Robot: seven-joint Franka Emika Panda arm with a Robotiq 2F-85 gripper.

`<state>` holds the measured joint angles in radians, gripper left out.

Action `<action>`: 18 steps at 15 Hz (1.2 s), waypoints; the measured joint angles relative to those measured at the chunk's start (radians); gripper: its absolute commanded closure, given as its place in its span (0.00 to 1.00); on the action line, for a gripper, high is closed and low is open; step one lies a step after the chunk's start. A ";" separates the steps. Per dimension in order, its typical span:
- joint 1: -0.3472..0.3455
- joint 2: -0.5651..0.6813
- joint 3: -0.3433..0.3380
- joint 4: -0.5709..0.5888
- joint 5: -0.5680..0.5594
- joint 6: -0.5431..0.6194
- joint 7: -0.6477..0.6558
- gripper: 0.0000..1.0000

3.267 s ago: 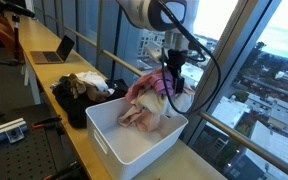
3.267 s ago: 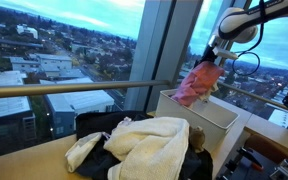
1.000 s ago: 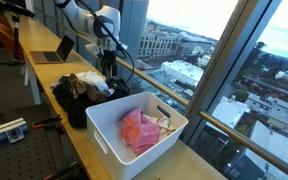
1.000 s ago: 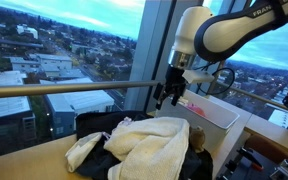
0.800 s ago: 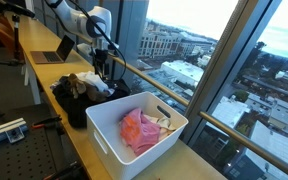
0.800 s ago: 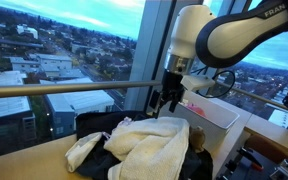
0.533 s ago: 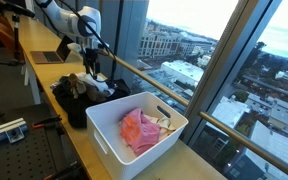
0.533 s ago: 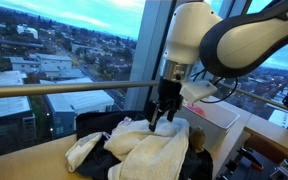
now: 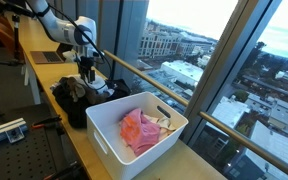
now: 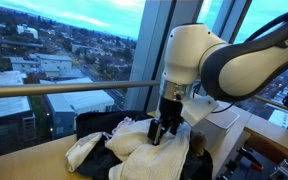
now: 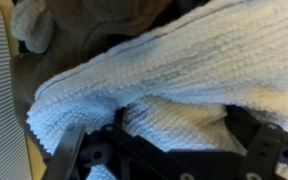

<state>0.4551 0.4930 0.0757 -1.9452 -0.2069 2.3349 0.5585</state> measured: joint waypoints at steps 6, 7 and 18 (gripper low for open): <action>-0.003 0.138 -0.011 0.039 0.002 0.064 0.000 0.00; -0.003 0.154 -0.013 0.048 0.003 0.065 0.000 0.15; -0.008 0.165 -0.015 0.068 0.023 0.067 0.000 0.99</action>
<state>0.4473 0.6580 0.0610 -1.8773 -0.1841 2.4021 0.5588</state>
